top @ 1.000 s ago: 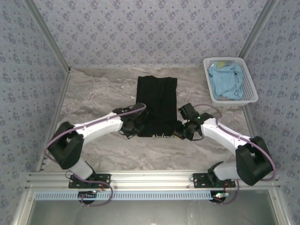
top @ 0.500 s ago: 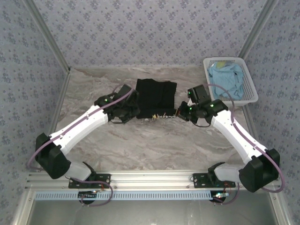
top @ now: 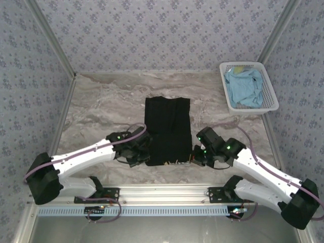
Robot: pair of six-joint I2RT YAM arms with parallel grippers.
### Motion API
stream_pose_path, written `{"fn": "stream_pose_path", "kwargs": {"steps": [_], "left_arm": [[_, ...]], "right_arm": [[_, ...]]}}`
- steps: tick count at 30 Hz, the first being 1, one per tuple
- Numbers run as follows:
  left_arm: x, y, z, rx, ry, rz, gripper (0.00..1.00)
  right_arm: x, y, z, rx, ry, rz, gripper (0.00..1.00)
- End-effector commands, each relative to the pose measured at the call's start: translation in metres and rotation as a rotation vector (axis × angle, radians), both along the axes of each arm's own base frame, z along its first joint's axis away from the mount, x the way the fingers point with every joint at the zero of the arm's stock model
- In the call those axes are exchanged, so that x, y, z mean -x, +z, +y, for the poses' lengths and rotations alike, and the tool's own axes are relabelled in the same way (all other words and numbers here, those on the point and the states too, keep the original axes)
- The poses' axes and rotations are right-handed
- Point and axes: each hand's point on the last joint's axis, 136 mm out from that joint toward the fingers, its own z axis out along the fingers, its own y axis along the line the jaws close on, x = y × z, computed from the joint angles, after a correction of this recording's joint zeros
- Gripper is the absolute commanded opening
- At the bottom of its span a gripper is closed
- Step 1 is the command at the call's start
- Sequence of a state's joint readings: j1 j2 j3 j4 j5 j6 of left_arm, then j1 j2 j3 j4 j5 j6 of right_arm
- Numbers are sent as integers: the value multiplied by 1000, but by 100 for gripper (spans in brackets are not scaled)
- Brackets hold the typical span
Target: Fold and stack the t-shirts
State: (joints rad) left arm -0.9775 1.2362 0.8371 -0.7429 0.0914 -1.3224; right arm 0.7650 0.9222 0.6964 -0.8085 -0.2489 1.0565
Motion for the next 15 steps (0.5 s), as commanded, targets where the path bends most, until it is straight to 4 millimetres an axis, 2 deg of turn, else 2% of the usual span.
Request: {"fn": "stream_pose_path", "kwargs": {"steps": [1, 6, 9, 12, 15], "left_arm": [[16, 7, 3, 13, 14, 13, 0], [25, 49, -1, 56, -10, -58, 0], [15, 73, -2, 78, 0, -113, 0], [-4, 89, -4, 117, 40, -133, 1], [-28, 101, -6, 154, 86, -152, 3]], "right_arm": [[15, 1, -11, 48, -28, 28, 0], [23, 34, -15, 78, 11, -22, 0], [23, 53, -17, 81, 14, -34, 0], [5, 71, -18, 81, -11, -65, 0], [-22, 87, -14, 58, -41, -85, 0]]}}
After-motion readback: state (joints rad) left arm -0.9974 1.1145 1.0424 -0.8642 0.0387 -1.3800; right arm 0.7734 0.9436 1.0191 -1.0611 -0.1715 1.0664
